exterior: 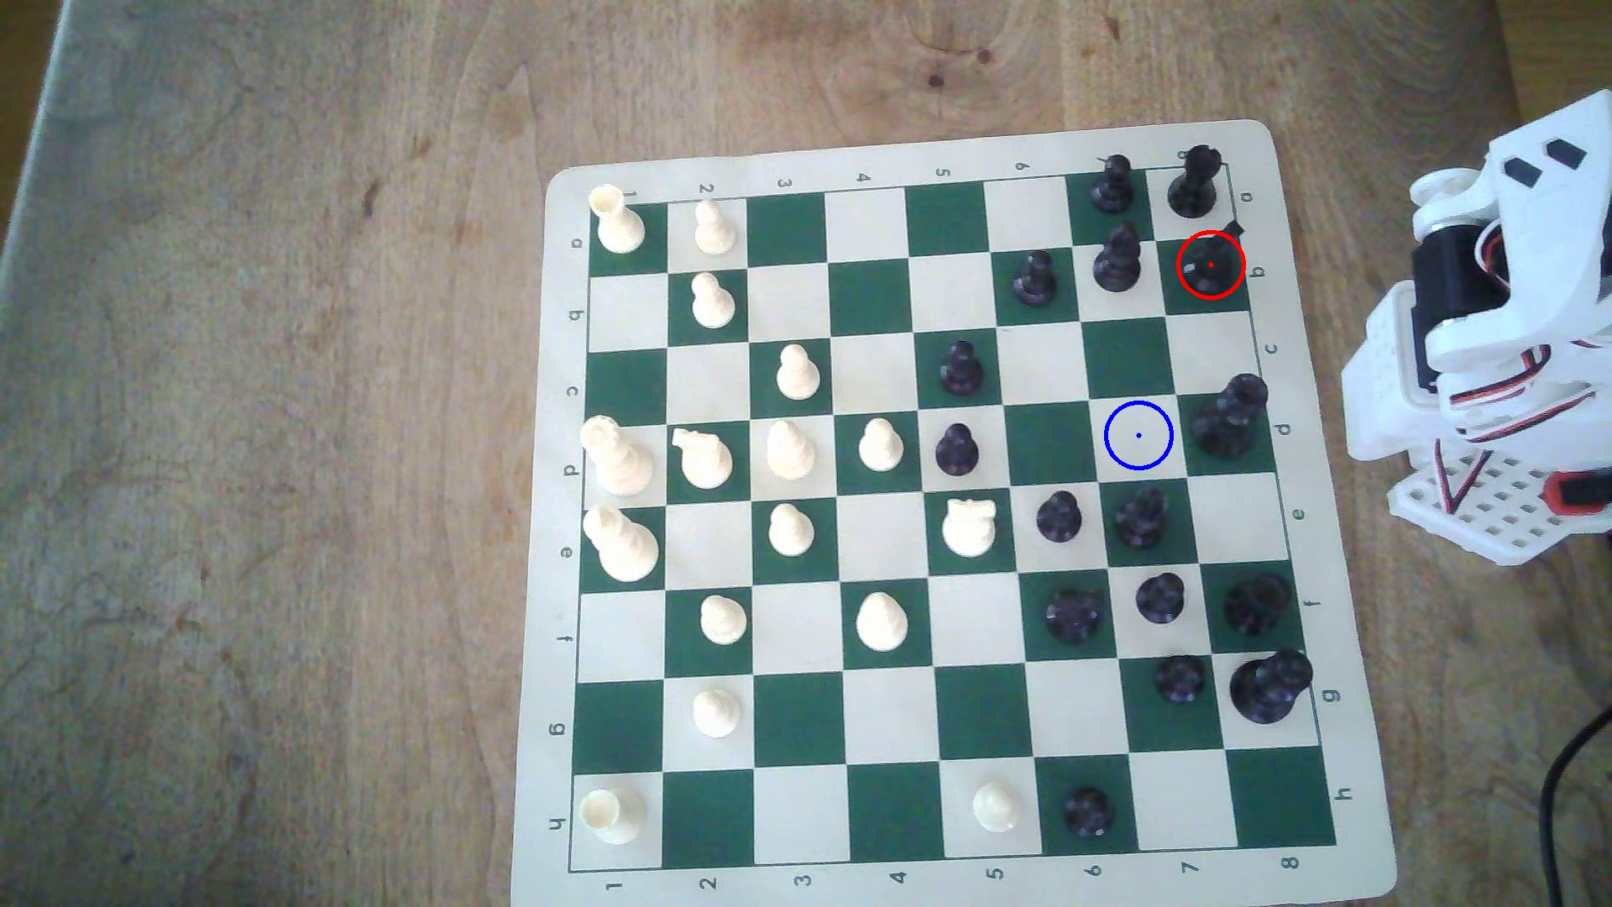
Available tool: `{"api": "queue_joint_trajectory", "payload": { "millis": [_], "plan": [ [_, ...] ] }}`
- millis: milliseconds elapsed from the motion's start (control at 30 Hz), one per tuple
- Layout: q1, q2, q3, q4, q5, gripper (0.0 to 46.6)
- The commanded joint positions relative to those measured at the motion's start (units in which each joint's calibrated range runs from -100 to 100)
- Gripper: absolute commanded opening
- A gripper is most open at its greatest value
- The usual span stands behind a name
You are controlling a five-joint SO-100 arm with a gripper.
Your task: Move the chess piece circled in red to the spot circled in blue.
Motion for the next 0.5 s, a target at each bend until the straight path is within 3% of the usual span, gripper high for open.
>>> {"api": "queue_joint_trajectory", "payload": {
  "millis": [0,133,467],
  "plan": [
    [0.9,0.2,1.1,-0.9,0.1,0.2],
    [3.4,0.2,0.0,4.8,0.1,0.2],
    [12.6,0.2,-15.1,42.4,0.1,0.2]
  ]
}}
